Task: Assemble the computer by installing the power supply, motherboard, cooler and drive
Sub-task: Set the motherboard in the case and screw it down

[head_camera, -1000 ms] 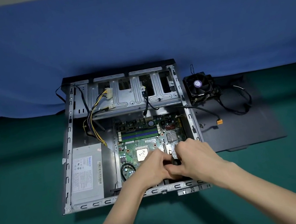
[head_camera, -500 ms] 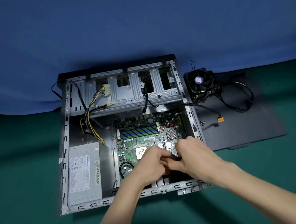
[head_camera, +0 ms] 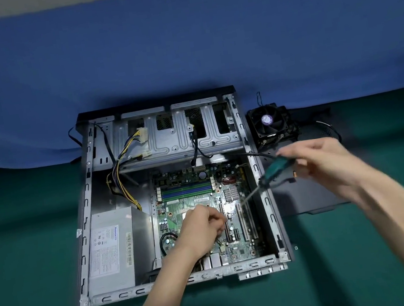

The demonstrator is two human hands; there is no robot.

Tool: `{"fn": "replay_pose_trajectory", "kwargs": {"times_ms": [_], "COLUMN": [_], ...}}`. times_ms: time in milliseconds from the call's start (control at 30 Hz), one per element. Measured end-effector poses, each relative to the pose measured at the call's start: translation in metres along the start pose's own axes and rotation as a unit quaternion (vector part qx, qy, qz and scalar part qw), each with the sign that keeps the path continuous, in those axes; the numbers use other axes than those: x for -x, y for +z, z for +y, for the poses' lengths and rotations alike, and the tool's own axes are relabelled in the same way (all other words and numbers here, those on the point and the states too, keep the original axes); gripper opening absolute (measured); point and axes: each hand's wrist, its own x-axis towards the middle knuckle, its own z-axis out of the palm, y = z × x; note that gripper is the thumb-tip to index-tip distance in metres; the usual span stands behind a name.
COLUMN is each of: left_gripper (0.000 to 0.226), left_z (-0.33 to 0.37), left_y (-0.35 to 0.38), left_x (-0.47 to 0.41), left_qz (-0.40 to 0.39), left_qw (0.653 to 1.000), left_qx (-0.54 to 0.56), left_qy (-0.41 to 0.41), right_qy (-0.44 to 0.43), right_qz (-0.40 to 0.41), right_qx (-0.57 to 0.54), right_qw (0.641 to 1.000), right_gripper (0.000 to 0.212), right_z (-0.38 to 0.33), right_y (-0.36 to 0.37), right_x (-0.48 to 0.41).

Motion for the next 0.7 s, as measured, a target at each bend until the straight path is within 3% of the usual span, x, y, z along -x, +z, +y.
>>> {"fn": "replay_pose_trajectory", "kwargs": {"times_ms": [67,200,333,400,467,500,567,700], "left_gripper": [0.014,0.029,0.033,0.034,0.037,0.038,0.041,0.039], "left_z": [0.016,0.052,0.076,0.079,0.078,0.077,0.075,0.074], "left_y": [0.002,0.016,0.032,0.038,0.042,0.043,0.045,0.046], "left_x": [-0.001,-0.013,-0.031,-0.036,-0.038,-0.038,-0.038,-0.038], "left_qz": [0.037,0.052,0.095,0.103,0.093,0.085,0.077,0.069], "left_qw": [0.999,0.994,0.989,0.988,0.986,0.985,0.985,0.985], "left_qx": [0.025,0.072,0.086,0.085,0.098,0.106,0.112,0.112], "left_qy": [0.031,0.061,0.071,0.081,0.097,0.103,0.109,0.116], "right_qy": [0.022,0.018,0.044,0.101,0.138,0.149,0.161,0.089], "right_qz": [0.012,0.038,0.083,0.102,0.084,0.058,0.026,0.106], "right_qx": [-0.151,-0.388,-0.458,-0.336,-0.098,0.015,0.177,0.321], "right_qw": [0.988,0.921,0.884,0.931,0.982,0.987,0.971,0.937], "right_gripper": [0.025,0.037,0.027,0.023,0.017,0.015,0.008,0.011], "right_z": [0.001,0.013,0.024,0.034,0.049,0.056,0.067,0.088], "right_y": [-0.024,-0.059,-0.075,-0.075,-0.071,-0.067,-0.057,-0.043], "right_x": [-0.013,-0.04,-0.06,-0.066,-0.07,-0.071,-0.073,-0.086]}}
